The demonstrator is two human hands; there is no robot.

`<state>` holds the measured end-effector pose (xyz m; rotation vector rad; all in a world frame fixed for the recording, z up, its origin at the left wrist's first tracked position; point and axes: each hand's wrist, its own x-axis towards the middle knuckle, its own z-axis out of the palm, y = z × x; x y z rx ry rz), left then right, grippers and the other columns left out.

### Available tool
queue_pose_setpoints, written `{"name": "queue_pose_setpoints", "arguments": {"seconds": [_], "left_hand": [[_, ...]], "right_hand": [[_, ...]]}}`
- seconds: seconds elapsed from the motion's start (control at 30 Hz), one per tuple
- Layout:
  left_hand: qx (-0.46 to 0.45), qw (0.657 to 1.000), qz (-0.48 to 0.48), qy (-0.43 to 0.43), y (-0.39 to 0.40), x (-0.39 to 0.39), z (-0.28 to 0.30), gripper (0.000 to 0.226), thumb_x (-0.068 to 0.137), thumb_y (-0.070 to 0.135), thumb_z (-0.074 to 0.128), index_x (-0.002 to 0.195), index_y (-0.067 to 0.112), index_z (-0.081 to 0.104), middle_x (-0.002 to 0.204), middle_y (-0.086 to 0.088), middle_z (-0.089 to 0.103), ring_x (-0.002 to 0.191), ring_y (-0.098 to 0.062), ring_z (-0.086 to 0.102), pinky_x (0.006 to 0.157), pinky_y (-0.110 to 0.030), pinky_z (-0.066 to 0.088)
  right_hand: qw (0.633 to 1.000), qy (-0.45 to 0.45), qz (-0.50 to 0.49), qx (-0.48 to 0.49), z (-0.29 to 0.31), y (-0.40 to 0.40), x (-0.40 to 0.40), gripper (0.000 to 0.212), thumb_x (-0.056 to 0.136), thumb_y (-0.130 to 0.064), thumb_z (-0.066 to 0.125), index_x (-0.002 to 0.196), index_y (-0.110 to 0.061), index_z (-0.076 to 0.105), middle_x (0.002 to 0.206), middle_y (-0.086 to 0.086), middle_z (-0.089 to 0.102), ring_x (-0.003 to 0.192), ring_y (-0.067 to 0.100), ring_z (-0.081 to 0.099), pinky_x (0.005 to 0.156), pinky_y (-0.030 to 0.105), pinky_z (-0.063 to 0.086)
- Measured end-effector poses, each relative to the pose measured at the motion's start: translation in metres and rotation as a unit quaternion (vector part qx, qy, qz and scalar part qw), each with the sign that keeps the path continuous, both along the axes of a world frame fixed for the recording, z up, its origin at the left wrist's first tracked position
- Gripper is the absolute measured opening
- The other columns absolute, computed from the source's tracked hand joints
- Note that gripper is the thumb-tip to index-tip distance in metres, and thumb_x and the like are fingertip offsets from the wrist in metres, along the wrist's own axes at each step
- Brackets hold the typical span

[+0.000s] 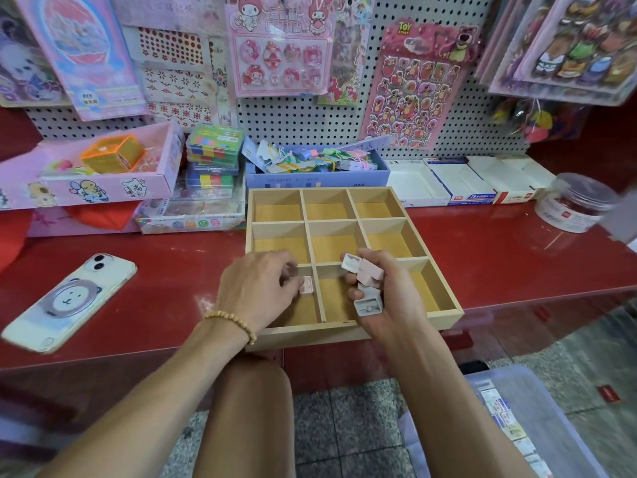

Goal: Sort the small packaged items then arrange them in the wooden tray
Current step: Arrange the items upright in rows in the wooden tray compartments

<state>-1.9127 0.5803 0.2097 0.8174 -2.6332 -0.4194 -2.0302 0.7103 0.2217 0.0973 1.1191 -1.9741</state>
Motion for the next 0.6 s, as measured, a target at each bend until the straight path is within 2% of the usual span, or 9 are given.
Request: {"name": "queue_pose_setpoints", "arguments": {"seconds": [0.07,0.17,0.37,0.5,0.6], "left_hand": [[0.103,0.990,-0.038,0.087,0.005,-0.004,0.011,0.026,0.085,0.028,0.072,0.110,0.030,0.069,0.086,0.019,0.063,0.071,0.003,0.060,0.074,-0.023,0.052],[0.155,0.976,-0.124,0.091,0.007,-0.014,0.022,0.037,0.081,0.023,0.076,0.116,0.030,0.066,0.097,0.015,0.051,0.078,-0.003,0.059,0.078,-0.025,0.051],[0.126,0.975,-0.168,0.067,0.004,-0.016,0.024,0.022,0.083,0.021,0.074,0.104,0.027,0.070,0.099,0.014,0.050,0.084,-0.007,0.056,0.078,-0.022,0.046],[0.101,0.978,-0.173,0.065,0.003,-0.012,0.025,0.022,0.087,0.020,0.070,0.108,0.023,0.069,0.101,0.012,0.054,0.084,-0.006,0.057,0.081,-0.031,0.049],[0.060,0.986,-0.150,0.046,-0.001,-0.003,0.029,0.023,0.090,0.022,0.066,0.113,0.025,0.067,0.093,0.017,0.052,0.080,-0.003,0.054,0.079,-0.028,0.046]], "right_hand": [[1.000,-0.009,0.013,-0.009,0.001,-0.002,0.002,0.009,0.092,-0.005,0.051,0.085,-0.005,0.056,0.087,0.017,0.066,0.052,0.016,0.048,0.037,0.018,0.035],[0.999,-0.018,0.039,-0.017,0.001,-0.004,0.005,0.010,0.093,-0.006,0.050,0.087,-0.004,0.058,0.082,0.017,0.065,0.049,0.015,0.048,0.036,0.018,0.035],[0.995,-0.038,0.082,-0.047,-0.002,-0.004,0.007,0.010,0.092,-0.008,0.050,0.090,-0.003,0.058,0.076,0.013,0.061,0.047,0.013,0.047,0.035,0.018,0.037],[0.995,-0.037,0.079,-0.042,-0.002,-0.006,0.010,0.010,0.092,-0.007,0.050,0.087,-0.003,0.059,0.072,0.011,0.060,0.047,0.013,0.047,0.035,0.018,0.036],[0.998,-0.042,0.046,-0.026,-0.003,-0.006,0.008,0.008,0.091,-0.006,0.050,0.086,-0.004,0.057,0.067,0.009,0.056,0.047,0.012,0.045,0.035,0.017,0.035]]}}
